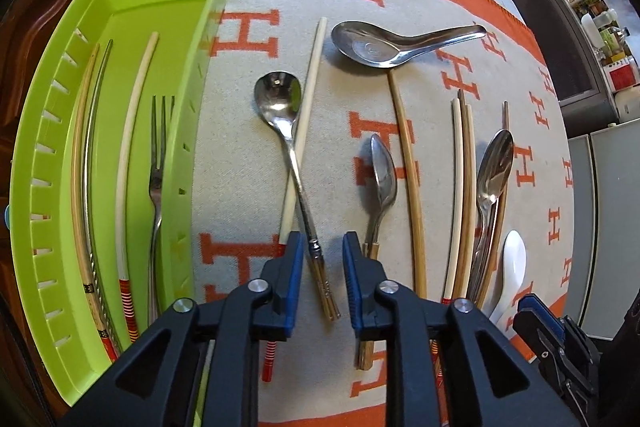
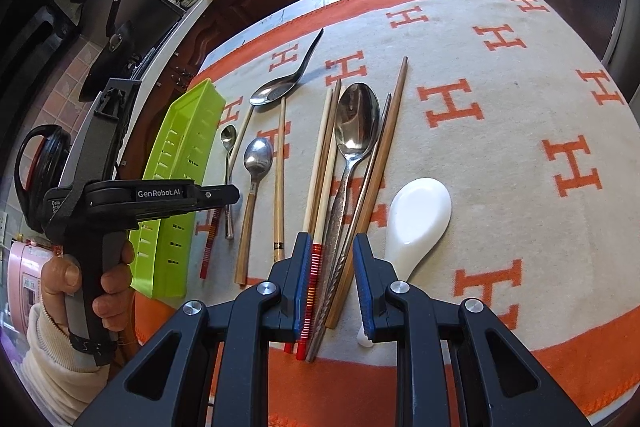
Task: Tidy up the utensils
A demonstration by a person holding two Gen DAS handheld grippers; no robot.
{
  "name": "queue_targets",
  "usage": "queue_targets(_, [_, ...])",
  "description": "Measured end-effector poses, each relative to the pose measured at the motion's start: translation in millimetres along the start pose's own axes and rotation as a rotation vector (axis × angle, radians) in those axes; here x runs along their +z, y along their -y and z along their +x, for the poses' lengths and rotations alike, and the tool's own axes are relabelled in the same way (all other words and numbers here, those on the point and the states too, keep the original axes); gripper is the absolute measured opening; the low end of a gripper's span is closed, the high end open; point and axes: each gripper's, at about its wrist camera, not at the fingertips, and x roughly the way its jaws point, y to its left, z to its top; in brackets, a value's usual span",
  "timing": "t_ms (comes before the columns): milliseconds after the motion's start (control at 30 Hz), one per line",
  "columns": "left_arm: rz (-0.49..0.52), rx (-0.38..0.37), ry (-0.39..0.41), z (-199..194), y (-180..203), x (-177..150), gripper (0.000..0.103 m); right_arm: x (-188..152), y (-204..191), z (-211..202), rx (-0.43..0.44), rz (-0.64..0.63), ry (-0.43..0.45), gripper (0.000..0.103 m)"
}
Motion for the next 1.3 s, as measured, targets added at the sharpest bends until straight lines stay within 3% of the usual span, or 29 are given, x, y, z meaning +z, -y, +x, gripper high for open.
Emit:
queue_targets(200, [0.044, 0.077, 0.068, 2, 21, 3, 0.025, 0, 3, 3, 0.003, 0.013, -0.007, 0.021])
queue_targets(333, [0.096, 0.157, 0.146, 3, 31, -3, 0.007, 0, 4, 3, 0.006, 0.019, -0.008, 0.021])
queue_targets(733, [0.124, 0.194, 0.254, -22, 22, -25, 0.003, -3, -2, 1, 0.007, 0.009, -0.009, 0.021])
queue_targets(1300, [0.127, 0.182, 0.37, -75, 5, -51, 0.0, -11, -30, -5, 0.002, -0.048, -0.01, 0.021])
